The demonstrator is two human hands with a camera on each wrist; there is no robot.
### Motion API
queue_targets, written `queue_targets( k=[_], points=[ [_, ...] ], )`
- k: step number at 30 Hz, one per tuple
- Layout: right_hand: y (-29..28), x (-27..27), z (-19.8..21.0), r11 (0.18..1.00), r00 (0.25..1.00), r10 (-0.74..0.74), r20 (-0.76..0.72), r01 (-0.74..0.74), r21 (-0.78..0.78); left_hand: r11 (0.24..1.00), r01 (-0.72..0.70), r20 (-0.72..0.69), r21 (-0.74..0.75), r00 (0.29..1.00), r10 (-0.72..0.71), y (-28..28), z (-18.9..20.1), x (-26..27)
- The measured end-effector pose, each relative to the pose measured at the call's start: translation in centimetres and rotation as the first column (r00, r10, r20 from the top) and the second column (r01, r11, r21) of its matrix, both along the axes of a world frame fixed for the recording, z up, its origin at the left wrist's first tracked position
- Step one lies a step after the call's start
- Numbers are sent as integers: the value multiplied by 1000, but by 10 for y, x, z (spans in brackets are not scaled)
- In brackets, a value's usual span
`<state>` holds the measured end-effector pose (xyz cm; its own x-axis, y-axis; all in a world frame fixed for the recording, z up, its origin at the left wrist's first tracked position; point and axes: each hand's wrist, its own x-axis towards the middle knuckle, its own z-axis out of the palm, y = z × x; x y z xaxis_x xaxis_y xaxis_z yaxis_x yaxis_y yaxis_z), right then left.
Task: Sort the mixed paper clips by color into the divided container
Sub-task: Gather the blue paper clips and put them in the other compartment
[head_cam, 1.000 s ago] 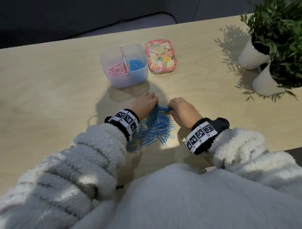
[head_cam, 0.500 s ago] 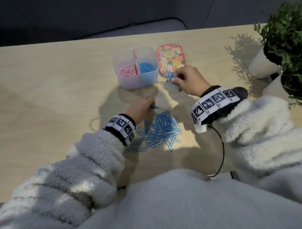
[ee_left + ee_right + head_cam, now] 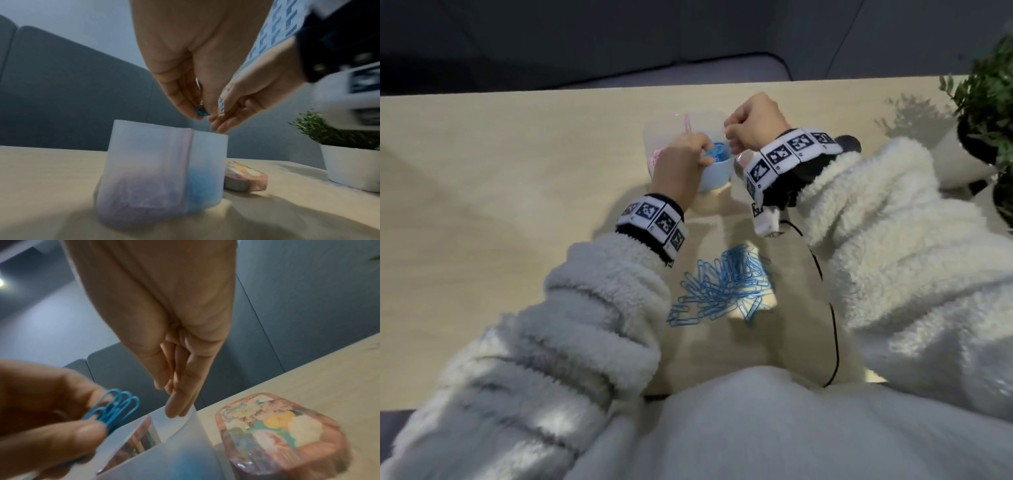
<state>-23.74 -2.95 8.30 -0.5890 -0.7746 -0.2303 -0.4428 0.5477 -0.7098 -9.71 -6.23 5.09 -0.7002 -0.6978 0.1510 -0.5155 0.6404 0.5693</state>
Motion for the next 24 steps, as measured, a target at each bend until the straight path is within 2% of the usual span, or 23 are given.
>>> queue_targets(
  k=[2, 5, 8, 11, 13, 15, 17, 19, 21, 24],
  points=[
    [16, -3, -3, 996, 989, -50, 138, 59, -61, 1000, -12, 4, 15, 1000, 12, -7, 3, -10],
    [55, -4, -5, 988, 918, -57, 392, 108, -111, 996, -32, 74, 78, 997, 27, -17, 4, -22],
    [95, -2, -16, 992, 880, -30, 474, 84, -93, 997, -20, 121, 80, 993, 10, -22, 1, -26],
    [128, 0, -34, 999, 927, 2, 376, 16, -44, 997, 10, 134, 75, 991, -20, -16, -2, -26],
    [146, 3, -48, 998, 961, 56, 271, -61, 9, 999, 45, 117, -1, 992, -45, -13, -6, -22],
    [159, 8, -62, 987, 977, 143, 160, -153, 52, 992, 93, 58, -85, 994, -88, -7, -8, -12],
    [163, 14, -73, 971, 975, 213, 71, -219, 95, 981, 168, 1, -94, 986, -168, 6, -12, 3],
    [163, 20, -82, 951, 960, 280, 0, -277, 138, 950, 313, 65, 5, 948, -313, 27, -19, 24],
    [159, 28, -89, 922, 931, 363, -46, -352, 159, 893, 424, 184, 149, 876, -446, 45, -34, 44],
    [154, 39, -91, 881, 890, 452, -67, -433, 191, 863, 447, 286, 237, 817, -501, 59, -52, 66]
  ],
)
